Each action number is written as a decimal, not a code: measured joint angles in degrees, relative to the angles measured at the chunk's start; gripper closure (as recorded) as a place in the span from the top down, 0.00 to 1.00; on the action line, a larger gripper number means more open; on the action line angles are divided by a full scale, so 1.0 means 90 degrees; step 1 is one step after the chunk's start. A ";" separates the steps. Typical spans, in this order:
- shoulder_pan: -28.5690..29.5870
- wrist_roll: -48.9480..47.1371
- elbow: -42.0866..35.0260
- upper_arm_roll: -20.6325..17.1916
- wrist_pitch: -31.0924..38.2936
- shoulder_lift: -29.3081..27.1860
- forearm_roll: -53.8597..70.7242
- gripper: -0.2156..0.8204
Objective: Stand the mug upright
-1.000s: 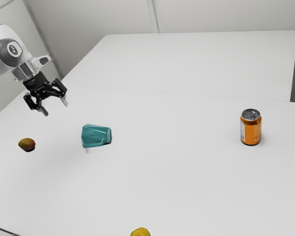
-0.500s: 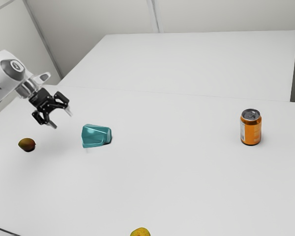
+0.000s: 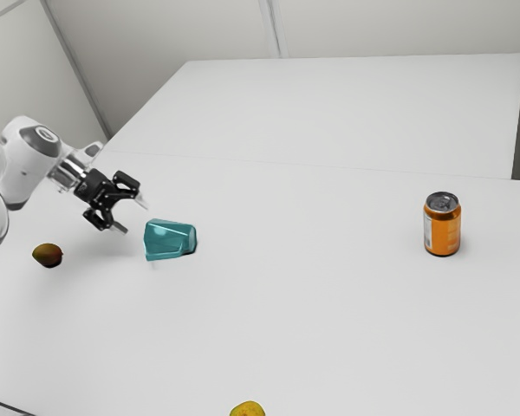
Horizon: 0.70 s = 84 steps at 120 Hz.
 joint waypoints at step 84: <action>-0.0055 0.0439 -0.0068 -0.0317 0.0347 0.0451 -0.1175 0.76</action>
